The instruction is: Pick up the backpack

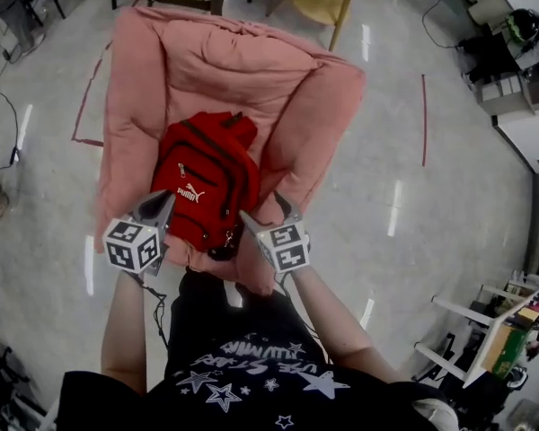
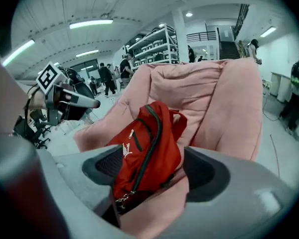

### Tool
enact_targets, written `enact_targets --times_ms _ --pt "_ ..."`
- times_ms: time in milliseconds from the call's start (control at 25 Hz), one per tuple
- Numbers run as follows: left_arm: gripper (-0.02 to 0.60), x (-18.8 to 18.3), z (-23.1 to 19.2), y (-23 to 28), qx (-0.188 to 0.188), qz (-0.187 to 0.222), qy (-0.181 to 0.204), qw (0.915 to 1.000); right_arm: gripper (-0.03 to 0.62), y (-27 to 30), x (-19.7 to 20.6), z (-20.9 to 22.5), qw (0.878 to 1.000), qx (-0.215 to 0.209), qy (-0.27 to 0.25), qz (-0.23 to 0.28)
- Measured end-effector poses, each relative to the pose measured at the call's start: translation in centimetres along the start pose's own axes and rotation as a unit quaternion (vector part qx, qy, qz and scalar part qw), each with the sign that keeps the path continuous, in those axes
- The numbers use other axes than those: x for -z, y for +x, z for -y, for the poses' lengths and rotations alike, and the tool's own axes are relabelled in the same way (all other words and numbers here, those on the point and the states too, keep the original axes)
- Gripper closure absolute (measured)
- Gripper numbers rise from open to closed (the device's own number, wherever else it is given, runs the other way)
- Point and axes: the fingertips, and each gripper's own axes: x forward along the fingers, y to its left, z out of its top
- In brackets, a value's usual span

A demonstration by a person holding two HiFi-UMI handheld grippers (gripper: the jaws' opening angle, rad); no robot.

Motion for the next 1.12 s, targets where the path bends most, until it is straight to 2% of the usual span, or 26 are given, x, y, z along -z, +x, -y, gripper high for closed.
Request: enact_targets --times_ms 200,520,600,680,840,960,1120 --pt "0.571 -2.8 -4.4 2.5 0.035 -0.032 0.045 0.9979 0.215 3.0 -1.3 -0.3 0.997 0.023 0.072 -0.005" --pt "0.566 -4.2 -9.7 6.9 0.055 -0.050 0.094 0.9928 0.217 8.3 -1.8 1.6 0.989 0.080 0.125 -0.026" --pt "0.481 -4.2 -10.8 8.1 0.060 -0.059 0.105 0.9909 0.245 9.1 -1.8 2.0 0.987 0.091 0.130 -0.032" --pt "0.424 -4.0 -11.6 9.3 0.066 -0.071 0.114 0.9887 0.342 9.5 -1.6 2.3 0.985 0.103 0.133 -0.044" --pt "0.358 -3.5 -12.9 12.4 0.072 -0.090 0.156 0.9810 0.435 9.7 -0.6 3.1 0.979 0.126 0.146 -0.063" --pt "0.315 -3.7 -13.6 14.6 0.070 -0.100 0.196 0.9730 0.474 9.8 -0.5 3.6 0.977 0.135 0.154 -0.064" --pt "0.273 -3.7 -13.5 16.7 0.075 -0.113 0.247 0.9594 0.476 10.1 -0.3 3.8 0.976 0.137 0.155 -0.066"
